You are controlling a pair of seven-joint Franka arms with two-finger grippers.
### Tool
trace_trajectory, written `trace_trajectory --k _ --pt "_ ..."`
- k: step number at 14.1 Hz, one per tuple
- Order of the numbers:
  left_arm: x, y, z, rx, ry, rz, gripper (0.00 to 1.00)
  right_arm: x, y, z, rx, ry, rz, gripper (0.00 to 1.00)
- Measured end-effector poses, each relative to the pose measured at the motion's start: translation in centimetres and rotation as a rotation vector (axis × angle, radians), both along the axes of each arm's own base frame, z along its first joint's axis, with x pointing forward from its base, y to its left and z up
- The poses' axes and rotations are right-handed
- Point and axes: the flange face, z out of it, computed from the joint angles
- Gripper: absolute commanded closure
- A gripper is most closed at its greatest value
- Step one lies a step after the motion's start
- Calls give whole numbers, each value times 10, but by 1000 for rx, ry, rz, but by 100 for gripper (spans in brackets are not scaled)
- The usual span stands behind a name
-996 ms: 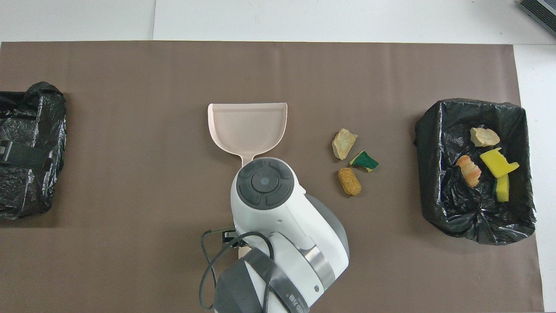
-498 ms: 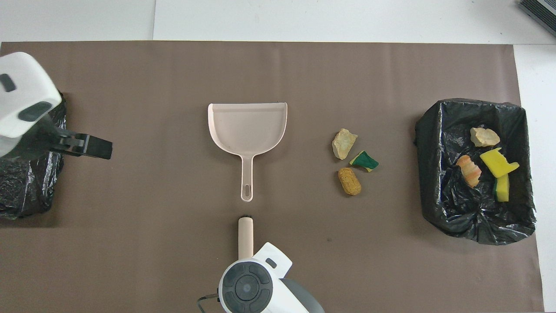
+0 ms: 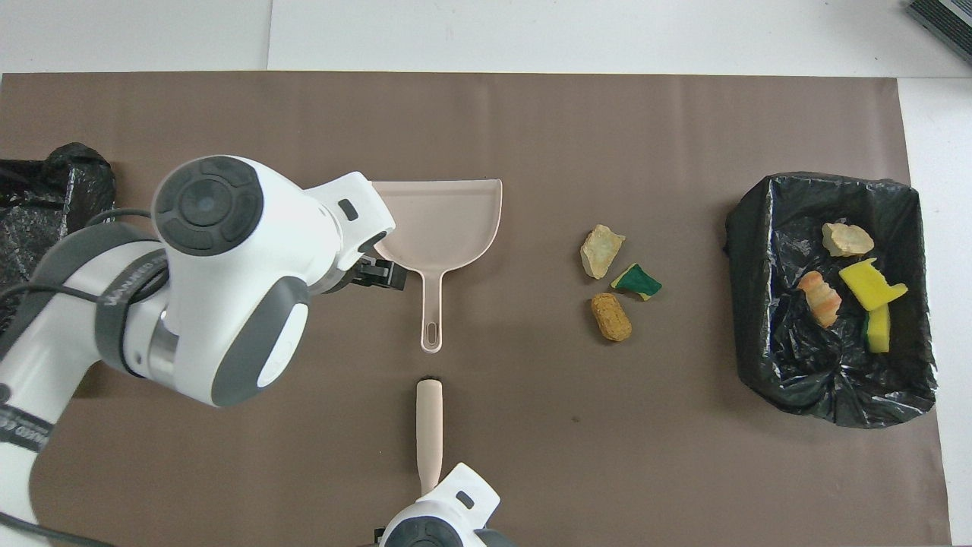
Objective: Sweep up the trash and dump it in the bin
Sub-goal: 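Grasp the dustpan with the left gripper while the right gripper grasps the brush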
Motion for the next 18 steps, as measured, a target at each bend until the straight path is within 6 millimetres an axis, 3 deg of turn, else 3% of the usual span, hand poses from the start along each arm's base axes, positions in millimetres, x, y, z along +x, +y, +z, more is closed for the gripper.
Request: trace_trajectory --k 2,3,4,5,6,9,12,13,15,18 --pt "-7 -37 -48 -9 1 -7 0 0 -2 -2 -4 2 -2 37" --pt "-12 -48 -67 -10 5 -5 0 0 -3 -2 -6 3 -3 60" --pt "-16 -55 -81 -11 8 0 0 -1 -3 -3 -7 4 -4 92" --pt "-17 -59 -90 -15 4 4 0 -1 -4 -3 -7 4 -4 100" --pt "-18 -63 -100 -18 3 8 3 -1 -4 -3 -7 4 -5 100" --pt "-22 -74 -118 -18 13 52 31 -1 -4 -3 -7 6 -12 100" --pt "-19 -72 -118 -19 11 73 87 0 -4 -2 -16 9 -43 100" --pt "-18 -71 -118 -19 10 76 100 0 -6 -2 -24 16 -44 100" --pt "-16 -69 -116 -20 7 84 100 2 -14 7 -50 39 -43 100" --pt "-10 -61 -111 -22 -3 98 100 23 -54 50 -97 68 -42 100"
